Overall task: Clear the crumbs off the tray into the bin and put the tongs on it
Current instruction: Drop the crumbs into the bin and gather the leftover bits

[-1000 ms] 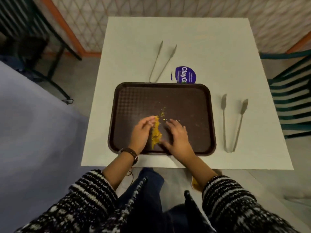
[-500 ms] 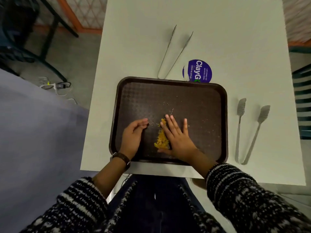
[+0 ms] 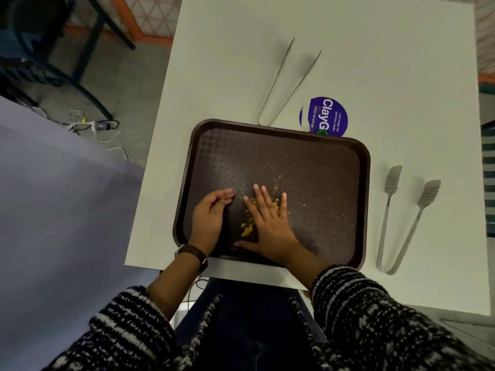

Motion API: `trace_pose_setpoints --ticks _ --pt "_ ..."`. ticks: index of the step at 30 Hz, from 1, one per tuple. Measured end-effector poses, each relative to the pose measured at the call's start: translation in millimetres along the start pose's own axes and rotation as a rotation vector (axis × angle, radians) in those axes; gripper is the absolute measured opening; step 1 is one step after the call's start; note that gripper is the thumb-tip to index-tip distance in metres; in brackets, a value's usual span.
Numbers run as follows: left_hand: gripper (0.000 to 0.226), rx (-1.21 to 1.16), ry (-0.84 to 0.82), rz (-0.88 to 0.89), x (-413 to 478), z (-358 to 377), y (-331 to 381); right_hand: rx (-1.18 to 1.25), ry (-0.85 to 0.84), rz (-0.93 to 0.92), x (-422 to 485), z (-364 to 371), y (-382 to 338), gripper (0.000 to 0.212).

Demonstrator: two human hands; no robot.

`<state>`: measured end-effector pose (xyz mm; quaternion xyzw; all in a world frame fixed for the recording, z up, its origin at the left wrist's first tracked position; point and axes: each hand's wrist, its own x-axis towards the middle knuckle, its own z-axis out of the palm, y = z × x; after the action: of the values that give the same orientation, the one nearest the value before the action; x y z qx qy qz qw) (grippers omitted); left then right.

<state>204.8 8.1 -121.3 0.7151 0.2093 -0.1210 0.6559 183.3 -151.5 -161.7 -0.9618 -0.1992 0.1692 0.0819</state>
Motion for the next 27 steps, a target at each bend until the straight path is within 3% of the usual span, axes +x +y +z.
trace_pose_setpoints --ticks 8,11,14,17,21,27 --pt "0.027 0.124 -0.02 0.05 -6 5 0 0.058 0.108 0.214 22 -18 21 0.075" --pt "0.042 0.358 -0.112 0.162 -17 12 -9 0.158 0.187 0.225 9 -20 21 0.073" --pt "0.064 0.642 -0.236 0.272 -28 27 -23 0.38 0.265 0.371 -19 -14 14 0.075" --pt "0.079 0.823 -0.158 0.22 -34 46 -28 0.565 0.302 0.505 -42 -5 6 0.081" --pt "0.081 0.874 -0.144 0.165 -32 65 -30 0.702 0.275 0.479 -44 4 -6 0.087" --pt "0.077 0.666 -0.398 0.178 -26 67 -33 1.07 0.188 0.347 -33 -6 -18 0.083"
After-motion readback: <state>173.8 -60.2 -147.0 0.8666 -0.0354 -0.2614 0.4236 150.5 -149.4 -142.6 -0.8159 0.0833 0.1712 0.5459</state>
